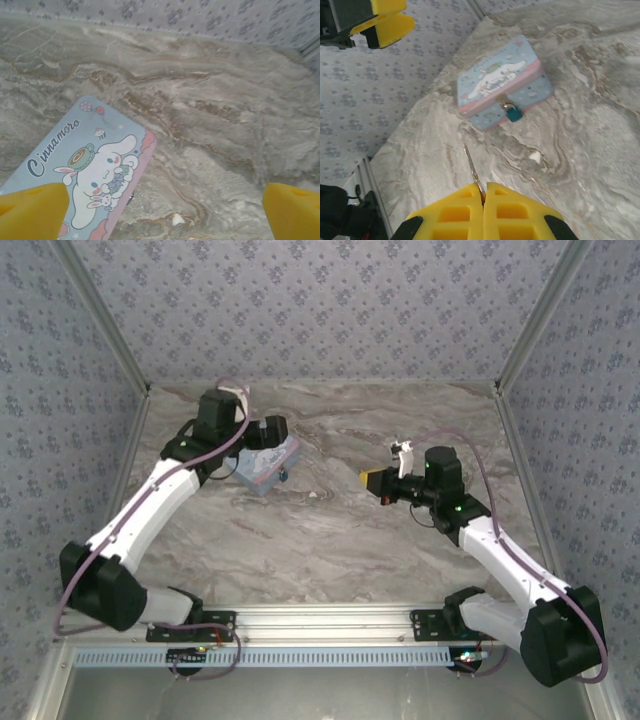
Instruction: Unlock a padlock with a key
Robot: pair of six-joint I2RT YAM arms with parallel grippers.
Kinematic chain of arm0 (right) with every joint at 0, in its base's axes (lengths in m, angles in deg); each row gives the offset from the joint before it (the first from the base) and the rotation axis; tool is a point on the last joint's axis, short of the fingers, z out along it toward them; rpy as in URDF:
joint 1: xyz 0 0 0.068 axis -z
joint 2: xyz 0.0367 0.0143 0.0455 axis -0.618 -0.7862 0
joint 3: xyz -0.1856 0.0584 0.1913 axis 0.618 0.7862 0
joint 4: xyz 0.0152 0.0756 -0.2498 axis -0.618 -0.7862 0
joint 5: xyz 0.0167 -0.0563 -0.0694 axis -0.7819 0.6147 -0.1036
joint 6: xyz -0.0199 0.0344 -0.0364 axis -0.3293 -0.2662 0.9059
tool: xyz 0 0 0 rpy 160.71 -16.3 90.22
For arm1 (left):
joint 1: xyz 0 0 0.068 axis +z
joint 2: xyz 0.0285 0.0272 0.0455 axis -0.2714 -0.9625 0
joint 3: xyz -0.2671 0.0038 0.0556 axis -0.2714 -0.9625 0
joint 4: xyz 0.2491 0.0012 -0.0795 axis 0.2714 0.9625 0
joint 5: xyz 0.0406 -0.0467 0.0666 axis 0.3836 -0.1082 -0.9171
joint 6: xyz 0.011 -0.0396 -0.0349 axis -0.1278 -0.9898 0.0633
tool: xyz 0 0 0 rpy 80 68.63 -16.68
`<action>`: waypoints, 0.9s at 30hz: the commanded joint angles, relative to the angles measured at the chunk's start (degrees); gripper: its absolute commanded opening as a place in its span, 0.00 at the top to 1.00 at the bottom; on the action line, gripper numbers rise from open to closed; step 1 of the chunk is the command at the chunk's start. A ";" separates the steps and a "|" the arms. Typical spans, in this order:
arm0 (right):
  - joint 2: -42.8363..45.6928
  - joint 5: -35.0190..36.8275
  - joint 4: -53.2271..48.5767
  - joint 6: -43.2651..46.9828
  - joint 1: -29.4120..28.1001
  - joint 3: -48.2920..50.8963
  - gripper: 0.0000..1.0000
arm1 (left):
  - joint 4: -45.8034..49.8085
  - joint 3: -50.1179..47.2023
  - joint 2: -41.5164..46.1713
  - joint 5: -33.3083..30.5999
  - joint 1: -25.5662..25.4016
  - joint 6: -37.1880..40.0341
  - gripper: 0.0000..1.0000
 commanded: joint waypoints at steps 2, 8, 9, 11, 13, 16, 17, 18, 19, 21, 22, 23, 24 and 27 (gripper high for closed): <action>0.66 3.90 -2.91 -0.45 0.10 2.50 1.00 | 3.77 3.17 -5.25 -3.32 0.35 2.01 0.01; 0.08 8.36 -4.84 -1.81 -0.15 4.94 1.00 | 4.69 6.89 -13.58 -3.09 0.37 4.37 0.10; -0.15 8.65 -5.08 -1.86 -0.22 5.23 1.00 | 5.08 7.86 -15.23 -2.67 0.30 4.46 0.12; -0.56 9.14 -5.19 -2.07 -0.17 5.71 1.00 | 5.46 9.66 -18.16 -1.77 0.23 4.74 0.15; -1.04 9.70 -5.22 -2.09 -0.17 6.01 1.00 | 5.42 11.37 -20.84 -1.36 -0.26 5.05 0.16; -2.00 9.98 -5.66 -2.15 -0.18 6.00 1.00 | 5.49 14.22 -24.38 -1.52 -1.42 6.53 0.16; -2.30 9.97 -5.78 -2.14 -0.17 5.86 1.00 | 5.60 15.17 -25.56 -1.73 -1.73 6.91 0.16; -2.57 9.98 -5.82 -2.12 -0.21 5.91 1.00 | 5.72 16.35 -26.85 -1.67 -2.10 7.32 0.16; -2.80 9.95 -5.92 -2.16 -0.22 5.76 1.00 | 5.80 17.39 -28.04 -1.58 -2.45 7.59 0.16; -3.10 10.07 -5.96 -2.16 -0.23 5.88 1.00 | 5.92 19.21 -30.12 -1.49 -3.10 8.27 0.16; -3.19 10.17 -6.04 -2.16 -0.15 5.87 1.00 | 6.08 20.27 -31.25 -1.53 -3.42 8.73 0.16; -3.21 10.15 -6.05 -2.13 -0.14 5.93 1.00 | 6.19 20.99 -32.05 -1.66 -3.57 9.08 0.16; -3.34 10.16 -6.17 -2.12 -0.11 5.96 1.00 | 6.32 21.78 -32.96 -1.71 -3.79 9.35 0.16; -3.47 9.97 -6.37 -1.94 -0.08 5.96 1.00 | 6.13 23.10 -34.88 -2.02 -3.95 9.58 0.16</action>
